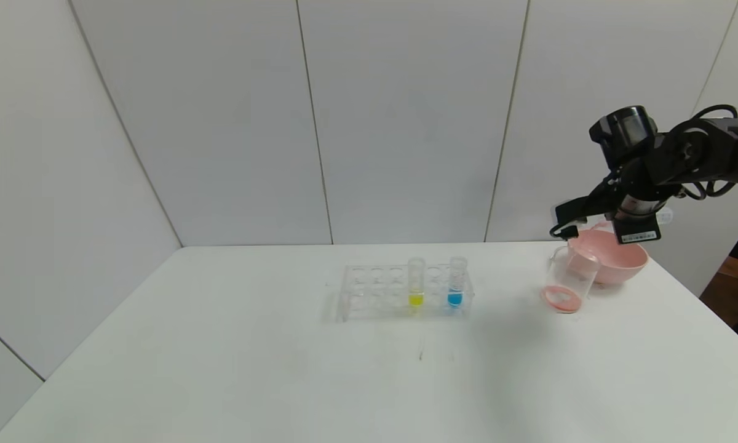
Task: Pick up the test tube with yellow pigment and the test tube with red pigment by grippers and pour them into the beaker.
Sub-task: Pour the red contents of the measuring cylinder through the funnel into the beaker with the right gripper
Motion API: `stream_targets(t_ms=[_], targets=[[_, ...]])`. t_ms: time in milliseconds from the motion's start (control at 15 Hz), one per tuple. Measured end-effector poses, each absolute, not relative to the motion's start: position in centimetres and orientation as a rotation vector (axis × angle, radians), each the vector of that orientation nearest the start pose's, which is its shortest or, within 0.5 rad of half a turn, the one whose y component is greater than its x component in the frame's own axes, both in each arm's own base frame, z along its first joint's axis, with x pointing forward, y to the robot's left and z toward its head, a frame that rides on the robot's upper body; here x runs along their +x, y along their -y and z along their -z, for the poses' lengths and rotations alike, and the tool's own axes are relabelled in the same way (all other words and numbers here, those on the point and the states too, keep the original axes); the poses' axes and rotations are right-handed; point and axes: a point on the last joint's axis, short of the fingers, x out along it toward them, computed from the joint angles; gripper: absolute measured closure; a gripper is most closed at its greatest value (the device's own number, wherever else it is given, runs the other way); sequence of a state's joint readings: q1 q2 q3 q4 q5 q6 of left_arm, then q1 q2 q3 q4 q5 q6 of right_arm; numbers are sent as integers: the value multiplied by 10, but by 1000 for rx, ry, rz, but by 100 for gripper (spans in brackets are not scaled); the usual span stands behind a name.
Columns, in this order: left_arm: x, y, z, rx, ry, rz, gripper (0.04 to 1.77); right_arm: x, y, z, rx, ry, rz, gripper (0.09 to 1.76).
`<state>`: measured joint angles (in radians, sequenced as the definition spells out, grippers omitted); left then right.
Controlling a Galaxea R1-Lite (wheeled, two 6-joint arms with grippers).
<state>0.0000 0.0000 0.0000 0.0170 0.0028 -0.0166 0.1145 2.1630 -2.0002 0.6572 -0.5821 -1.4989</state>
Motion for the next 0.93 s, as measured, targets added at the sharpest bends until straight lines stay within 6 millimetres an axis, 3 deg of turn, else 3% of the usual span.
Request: stream_targets(t_ms=[933], targets=[[-23,0,-74,-17,-17,-3,9,412,-48,-226,-1743,-1038,-203,132]])
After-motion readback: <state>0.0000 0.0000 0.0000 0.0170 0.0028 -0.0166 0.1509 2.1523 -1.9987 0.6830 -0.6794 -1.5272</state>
